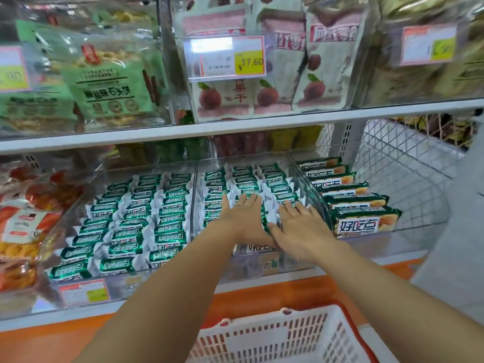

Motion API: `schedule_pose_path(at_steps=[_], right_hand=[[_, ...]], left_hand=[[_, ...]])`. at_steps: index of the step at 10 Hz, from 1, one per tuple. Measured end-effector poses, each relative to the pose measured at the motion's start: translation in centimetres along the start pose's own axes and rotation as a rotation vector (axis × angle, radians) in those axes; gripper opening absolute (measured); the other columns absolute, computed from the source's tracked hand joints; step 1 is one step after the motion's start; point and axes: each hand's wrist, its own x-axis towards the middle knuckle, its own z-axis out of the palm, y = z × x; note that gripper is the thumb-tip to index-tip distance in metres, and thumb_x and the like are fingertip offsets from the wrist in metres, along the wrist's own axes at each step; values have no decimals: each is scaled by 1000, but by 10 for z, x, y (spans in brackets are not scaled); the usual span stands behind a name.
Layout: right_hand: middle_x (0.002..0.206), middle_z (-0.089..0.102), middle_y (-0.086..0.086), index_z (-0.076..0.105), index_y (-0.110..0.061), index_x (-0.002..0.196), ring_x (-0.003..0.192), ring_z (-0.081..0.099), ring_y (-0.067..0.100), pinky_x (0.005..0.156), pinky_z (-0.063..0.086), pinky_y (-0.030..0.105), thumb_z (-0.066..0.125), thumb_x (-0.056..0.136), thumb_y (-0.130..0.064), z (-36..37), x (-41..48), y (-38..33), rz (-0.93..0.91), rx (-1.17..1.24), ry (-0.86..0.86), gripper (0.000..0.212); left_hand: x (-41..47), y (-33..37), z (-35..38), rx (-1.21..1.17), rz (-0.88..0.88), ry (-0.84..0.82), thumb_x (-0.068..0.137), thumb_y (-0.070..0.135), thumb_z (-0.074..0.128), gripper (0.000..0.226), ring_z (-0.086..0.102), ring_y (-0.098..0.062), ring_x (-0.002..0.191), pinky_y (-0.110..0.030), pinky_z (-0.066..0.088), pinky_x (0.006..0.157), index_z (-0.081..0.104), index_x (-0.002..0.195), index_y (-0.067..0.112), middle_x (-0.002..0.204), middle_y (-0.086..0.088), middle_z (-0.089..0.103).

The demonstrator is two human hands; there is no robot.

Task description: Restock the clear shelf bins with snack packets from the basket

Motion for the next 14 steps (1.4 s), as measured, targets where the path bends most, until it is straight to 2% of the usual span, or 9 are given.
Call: schedule_pose_path(at_steps=[2, 4, 6, 8, 9, 10, 11, 13, 14], right_hand=[[159, -5, 6, 3, -14, 152, 146, -6, 23, 118, -7, 42, 13, 99, -49, -3, 3, 4, -2, 48, -24, 64], [159, -8, 4, 2, -12, 152, 146, -7, 16, 119, -4, 33, 19, 101, -37, -17, -9, 13, -94, 151, 118, 59], [159, -4, 5, 4, -10, 152, 146, -4, 16, 119, -1, 33, 17, 101, -34, -15, 21, 9, -90, 185, 43, 58], [160, -5, 1, 1, -15, 152, 146, -4, 13, 119, -4, 36, 14, 101, -38, -8, 32, 10, -96, 167, -3, 57], [159, -1, -3, 3, -17, 152, 146, -1, 10, 119, -3, 33, 19, 101, -33, -24, 12, 16, -172, 247, 128, 55], [159, 4, -5, 8, -20, 152, 146, 4, 12, 120, -1, 37, 20, 101, -33, -28, -10, 55, -38, 196, 323, 54], [160, 0, -4, 8, -24, 152, 146, 2, 20, 118, 1, 49, 14, 101, -37, -15, -21, 101, 222, 91, 177, 53], [159, -3, -9, 3, -31, 152, 146, -5, 18, 117, -4, 50, 10, 102, -40, -5, -18, 112, 180, 93, 31, 51], [159, -4, -6, 4, -30, 151, 146, -5, 21, 116, -4, 50, 14, 102, -41, -23, -24, 109, 146, 174, 0, 51]], left_hand=[[4, 1, 2, 9, 48, 8, 69, 81, 51, 115, -1, -16, 147, -58, -11, 113, -3, 152, 22, 160, 4, -1], [7, -19, -18, -139, 6, -7, 70, 83, 46, 113, 5, -16, 147, -51, -9, 115, 3, 153, 18, 161, 2, 2], [13, -18, -9, 63, -53, 10, 76, 85, 22, 105, -5, -14, 147, -53, -13, 115, 1, 153, 17, 160, 1, -2], [15, -14, -6, 123, -126, -4, 76, 85, 18, 105, -4, -20, 147, -58, -12, 113, 0, 153, 16, 160, -6, -1], [9, -6, -8, 109, -138, -9, 74, 87, 17, 105, -7, -22, 147, -59, -13, 112, -1, 153, 18, 160, -7, -5], [-7, 14, 4, 48, -53, 142, 86, 75, 15, 87, -11, -20, 147, -58, -16, 111, -3, 153, 22, 160, -2, -9], [-18, 42, 20, 26, 12, 204, 93, 65, 10, 72, -14, -19, 146, -58, -17, 111, -8, 151, 27, 159, 0, -13], [-16, 53, 27, 101, -44, 147, 96, 61, 7, 66, -10, -22, 147, -60, -13, 112, -8, 151, 29, 159, 1, -14], [-26, 57, 16, -26, -67, 134, 96, 61, 11, 66, -4, -22, 147, -61, -9, 113, -3, 152, 29, 159, 1, -11]])
